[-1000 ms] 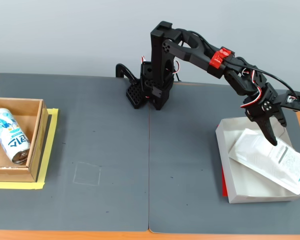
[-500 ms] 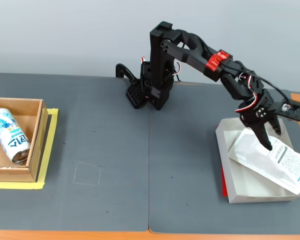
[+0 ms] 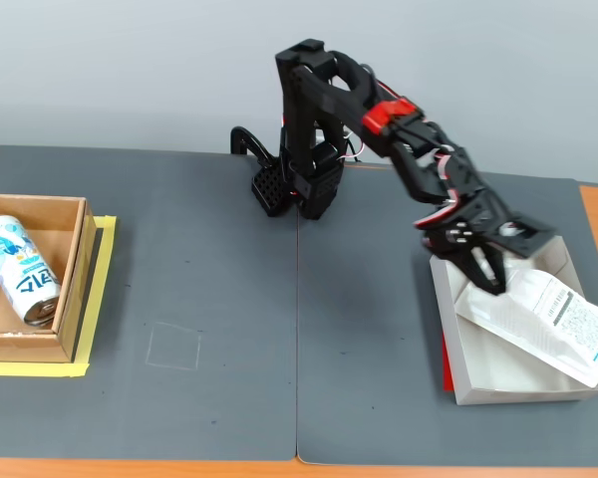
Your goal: Pick the sandwich and put it in the gray box
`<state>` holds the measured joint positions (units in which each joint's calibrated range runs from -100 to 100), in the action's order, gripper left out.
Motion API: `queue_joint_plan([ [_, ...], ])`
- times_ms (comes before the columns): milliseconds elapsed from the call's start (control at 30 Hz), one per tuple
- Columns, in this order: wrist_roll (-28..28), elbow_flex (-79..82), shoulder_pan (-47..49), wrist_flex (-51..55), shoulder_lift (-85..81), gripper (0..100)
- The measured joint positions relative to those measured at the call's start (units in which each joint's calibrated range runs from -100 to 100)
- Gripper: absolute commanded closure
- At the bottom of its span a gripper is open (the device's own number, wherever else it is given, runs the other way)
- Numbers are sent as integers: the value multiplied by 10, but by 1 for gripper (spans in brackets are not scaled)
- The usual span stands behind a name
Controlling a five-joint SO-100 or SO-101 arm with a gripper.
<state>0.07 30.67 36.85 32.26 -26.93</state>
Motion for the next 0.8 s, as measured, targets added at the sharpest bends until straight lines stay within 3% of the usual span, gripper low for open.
queue_joint_plan([
  [467, 1, 222, -204, 0, -198, 98],
  [800, 0, 374, -263, 0, -314, 98],
])
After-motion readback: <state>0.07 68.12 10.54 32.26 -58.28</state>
